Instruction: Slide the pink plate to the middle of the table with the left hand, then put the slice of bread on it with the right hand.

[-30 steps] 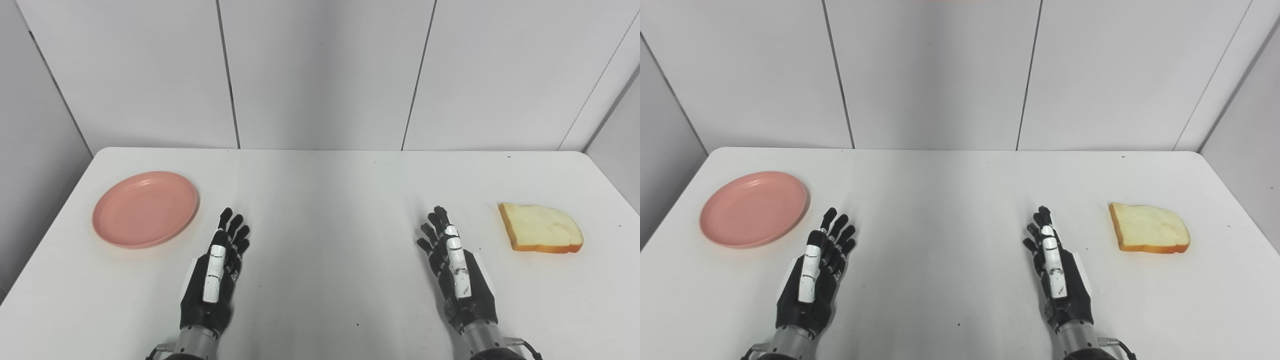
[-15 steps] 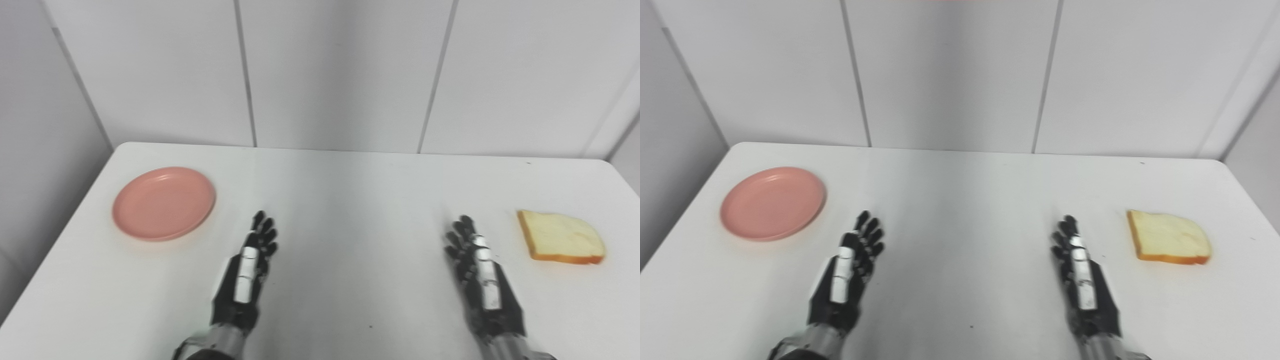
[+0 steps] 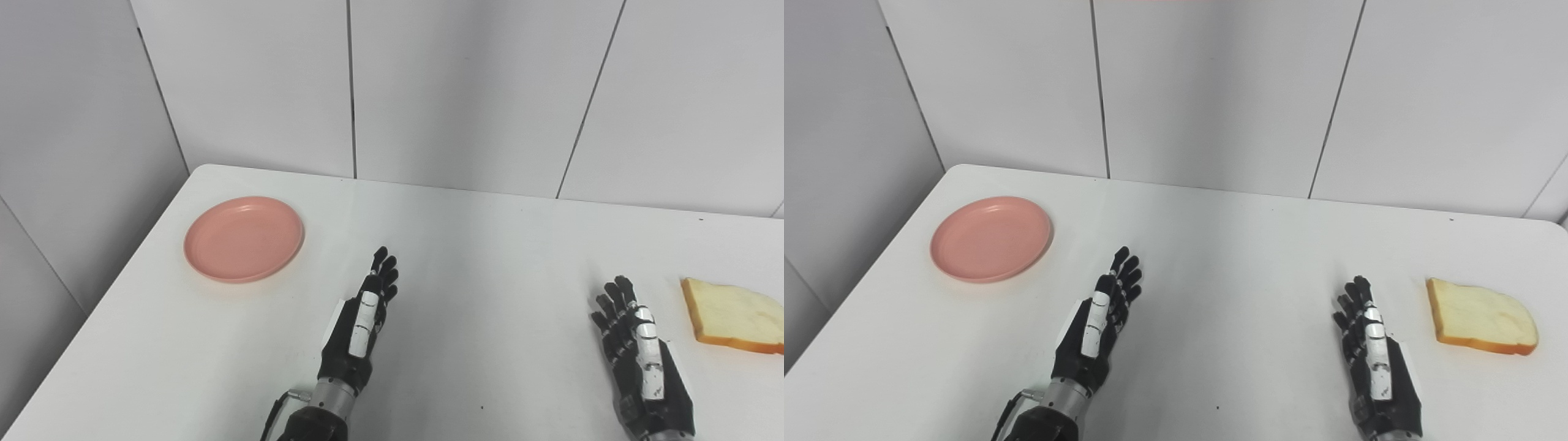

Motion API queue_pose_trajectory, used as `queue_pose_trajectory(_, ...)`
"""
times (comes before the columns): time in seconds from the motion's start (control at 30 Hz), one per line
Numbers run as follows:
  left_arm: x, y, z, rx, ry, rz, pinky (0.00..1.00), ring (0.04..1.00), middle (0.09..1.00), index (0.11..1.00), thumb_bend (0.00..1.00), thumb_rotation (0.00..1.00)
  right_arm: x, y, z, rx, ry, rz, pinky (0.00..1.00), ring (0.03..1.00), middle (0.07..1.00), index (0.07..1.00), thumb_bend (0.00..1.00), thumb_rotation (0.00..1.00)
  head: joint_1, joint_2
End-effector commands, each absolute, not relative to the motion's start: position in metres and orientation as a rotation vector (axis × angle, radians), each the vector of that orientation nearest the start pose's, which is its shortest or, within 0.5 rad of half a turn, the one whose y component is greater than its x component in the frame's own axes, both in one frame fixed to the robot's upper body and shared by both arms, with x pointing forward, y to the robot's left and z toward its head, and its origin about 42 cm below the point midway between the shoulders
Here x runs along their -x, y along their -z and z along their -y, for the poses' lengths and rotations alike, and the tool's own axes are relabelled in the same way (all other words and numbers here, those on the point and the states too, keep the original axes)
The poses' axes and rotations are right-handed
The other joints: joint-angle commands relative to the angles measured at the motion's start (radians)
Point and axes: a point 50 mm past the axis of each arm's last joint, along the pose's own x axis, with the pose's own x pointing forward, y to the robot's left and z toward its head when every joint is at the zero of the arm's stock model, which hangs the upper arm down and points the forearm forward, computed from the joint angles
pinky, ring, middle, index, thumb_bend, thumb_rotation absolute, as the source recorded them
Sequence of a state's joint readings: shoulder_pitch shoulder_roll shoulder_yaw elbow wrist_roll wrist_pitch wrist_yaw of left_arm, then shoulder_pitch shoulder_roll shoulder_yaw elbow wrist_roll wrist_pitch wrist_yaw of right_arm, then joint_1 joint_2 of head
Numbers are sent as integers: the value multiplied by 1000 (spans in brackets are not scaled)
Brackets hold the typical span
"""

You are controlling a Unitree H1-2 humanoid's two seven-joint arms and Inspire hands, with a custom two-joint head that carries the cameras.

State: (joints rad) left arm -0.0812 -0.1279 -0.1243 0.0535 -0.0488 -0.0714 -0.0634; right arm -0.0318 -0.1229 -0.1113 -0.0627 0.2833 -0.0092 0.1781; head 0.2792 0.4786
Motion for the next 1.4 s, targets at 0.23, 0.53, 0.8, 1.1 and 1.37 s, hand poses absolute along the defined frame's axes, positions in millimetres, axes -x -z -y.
queue_pose_trajectory(0.23, -303, -122, -117, 178, 203, 145, 1000, 992, 1000, 1000, 698, 1000, -291, -143, 269, -152, -99, 219, 1000, 1000, 1000, 1000, 570, 1000, -6, 10)
queue_pose_trajectory(0.53, -310, -156, -128, 176, 256, 260, 1000, 1000, 1000, 1000, 721, 983, -291, -146, 270, -169, -94, 200, 1000, 1000, 1000, 1000, 543, 1000, 20, 27)
queue_pose_trajectory(0.8, -315, -209, -151, 175, 225, 316, 985, 980, 993, 1000, 794, 950, -293, -148, 269, -173, -94, 204, 1000, 1000, 1000, 1000, 531, 1000, 19, 37)
queue_pose_trajectory(1.1, -322, -259, -180, 130, 181, 427, 987, 955, 972, 978, 791, 938, -295, -148, 269, -167, -93, 205, 1000, 1000, 1000, 1000, 539, 1000, 32, 33)
queue_pose_trajectory(1.37, -333, -300, -212, 81, 134, 551, 986, 973, 974, 980, 798, 944, -296, -146, 268, -179, -98, 207, 1000, 1000, 1000, 1000, 526, 1000, 47, 22)
